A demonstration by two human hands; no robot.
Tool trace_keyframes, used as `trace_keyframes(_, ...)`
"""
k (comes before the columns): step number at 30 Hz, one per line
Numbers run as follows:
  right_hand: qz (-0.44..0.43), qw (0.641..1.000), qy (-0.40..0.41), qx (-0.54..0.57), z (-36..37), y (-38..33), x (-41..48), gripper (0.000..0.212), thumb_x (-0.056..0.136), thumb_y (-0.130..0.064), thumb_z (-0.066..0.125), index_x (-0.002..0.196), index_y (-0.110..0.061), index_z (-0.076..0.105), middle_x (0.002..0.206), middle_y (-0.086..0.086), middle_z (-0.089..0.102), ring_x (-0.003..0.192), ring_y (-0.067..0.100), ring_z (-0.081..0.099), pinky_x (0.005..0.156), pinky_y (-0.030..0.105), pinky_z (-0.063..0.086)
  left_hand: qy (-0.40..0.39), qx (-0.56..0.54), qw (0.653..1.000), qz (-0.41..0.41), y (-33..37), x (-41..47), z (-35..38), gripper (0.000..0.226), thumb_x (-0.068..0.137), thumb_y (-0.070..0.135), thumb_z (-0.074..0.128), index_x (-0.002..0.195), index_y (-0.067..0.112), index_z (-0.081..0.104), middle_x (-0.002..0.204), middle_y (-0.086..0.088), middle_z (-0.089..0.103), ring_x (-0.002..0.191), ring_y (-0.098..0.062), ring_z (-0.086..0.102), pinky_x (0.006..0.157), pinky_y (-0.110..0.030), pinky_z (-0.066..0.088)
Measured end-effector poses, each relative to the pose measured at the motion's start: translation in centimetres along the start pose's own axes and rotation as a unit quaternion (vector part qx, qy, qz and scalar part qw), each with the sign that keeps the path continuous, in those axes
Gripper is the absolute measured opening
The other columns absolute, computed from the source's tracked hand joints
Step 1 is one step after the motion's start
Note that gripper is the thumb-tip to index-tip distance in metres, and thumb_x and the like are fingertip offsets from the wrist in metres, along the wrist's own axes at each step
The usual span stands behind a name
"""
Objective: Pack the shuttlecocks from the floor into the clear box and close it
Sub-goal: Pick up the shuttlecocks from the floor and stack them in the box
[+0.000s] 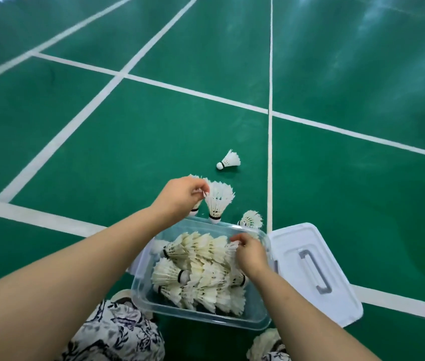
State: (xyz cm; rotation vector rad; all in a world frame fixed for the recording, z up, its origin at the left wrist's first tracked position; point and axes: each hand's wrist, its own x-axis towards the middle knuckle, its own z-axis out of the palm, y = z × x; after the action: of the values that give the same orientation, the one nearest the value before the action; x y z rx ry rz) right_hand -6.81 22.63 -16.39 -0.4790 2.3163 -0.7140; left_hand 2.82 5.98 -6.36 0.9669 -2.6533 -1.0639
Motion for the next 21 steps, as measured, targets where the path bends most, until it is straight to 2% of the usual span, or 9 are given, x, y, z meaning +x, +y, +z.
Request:
trace_keyframes(3,0.028,0.998,0.004,0.055,0.6,0.5,0.5,0.051,0.086,0.01,0.031,0.097,-0.031,0.06,0.096,-0.007,0.055,0.056,0.015,0.046,0.051,0.031,0.038,-0.002,-0.01,1.0,0.002,-0.2,0.6,0.0,0.017,0.09,0.012,0.052,0.099,0.013,0.066,0.107,-0.007,0.067,0.1,-0.023,0.06,0.085,-0.028,0.042)
trace_keyframes(6,-0.008,0.994,0.04,0.102,0.7,0.9,-0.6,0.052,0.087,0.011,0.034,0.116,-0.024,0.06,0.107,-0.008,0.054,0.065,0.009,0.052,0.052,0.022,0.043,-0.008,-0.012,1.0,0.001,-0.5,0.6,0.5,0.016,0.09,0.013,0.052,0.098,0.013,0.066,0.108,-0.007,0.067,0.101,-0.022,0.06,0.084,-0.027,0.042)
trace_keyframes(7,-0.02,0.991,0.056,0.12,0.5,0.9,-1.2,0.05,0.089,0.01,0.035,0.12,-0.022,0.058,0.111,-0.008,0.053,0.073,0.008,0.054,0.058,0.02,0.046,-0.012,-0.009,1.0,0.001,-0.6,0.4,0.6,0.016,0.09,0.013,0.052,0.098,0.013,0.066,0.109,-0.007,0.067,0.101,-0.022,0.06,0.084,-0.027,0.042)
trace_keyframes(9,-0.051,0.987,0.094,0.117,0.1,0.7,-2.0,0.047,0.09,0.007,0.038,0.123,-0.02,0.056,0.117,-0.007,0.051,0.093,0.009,0.055,0.081,0.024,0.049,-0.021,-0.005,1.0,0.001,-0.5,-0.1,0.9,0.016,0.09,0.013,0.052,0.099,0.013,0.066,0.11,-0.008,0.067,0.102,-0.022,0.06,0.084,-0.028,0.043)
trace_keyframes(10,-0.066,0.987,0.109,0.1,-0.1,0.6,-2.3,0.047,0.09,0.007,0.037,0.124,-0.02,0.055,0.121,-0.006,0.049,0.102,0.01,0.053,0.092,0.025,0.046,-0.025,-0.005,1.0,0.001,-0.4,-0.4,1.0,0.017,0.09,0.013,0.053,0.099,0.013,0.066,0.11,-0.008,0.067,0.102,-0.023,0.06,0.086,-0.029,0.043)
trace_keyframes(12,-0.086,0.985,0.128,0.07,-0.5,0.4,-2.8,0.049,0.088,0.007,0.036,0.124,-0.02,0.054,0.127,-0.003,0.046,0.115,0.012,0.05,0.104,0.029,0.04,-0.029,0.004,1.0,0.004,-0.1,-1.0,0.8,0.018,0.091,0.012,0.052,0.102,0.012,0.066,0.112,-0.008,0.066,0.103,-0.023,0.06,0.086,-0.029,0.043)
trace_keyframes(14,-0.09,0.985,0.13,0.064,-1.1,-0.1,-3.6,0.047,0.089,0.004,0.036,0.126,-0.019,0.052,0.132,-0.001,0.043,0.124,0.015,0.045,0.109,0.034,0.037,-0.03,0.014,0.999,0.004,0.4,-1.7,0.5,0.018,0.091,0.013,0.052,0.103,0.012,0.066,0.113,-0.008,0.066,0.103,-0.023,0.059,0.083,-0.027,0.042)
trace_keyframes(17,-0.126,0.977,0.144,0.09,-2.3,-1.3,-5.3,0.044,0.088,-0.002,0.044,0.128,-0.021,0.049,0.134,-0.001,0.043,0.126,0.016,0.044,0.108,0.038,0.038,-0.031,0.027,0.999,0.011,1.3,-2.9,-0.2,0.018,0.091,0.013,0.052,0.103,0.013,0.066,0.114,-0.007,0.065,0.102,-0.022,0.06,0.084,-0.028,0.043)
trace_keyframes(21,-0.24,0.963,0.118,0.013,-3.2,-3.3,-7.9,0.051,0.081,-0.012,0.058,0.128,-0.028,0.049,0.139,-0.004,0.037,0.132,0.013,0.03,0.112,0.026,0.022,-0.047,0.062,0.996,0.036,2.1,-4.5,-0.3,0.017,0.091,0.014,0.052,0.102,0.013,0.066,0.108,-0.009,0.066,0.095,-0.022,0.061,0.077,-0.026,0.043)
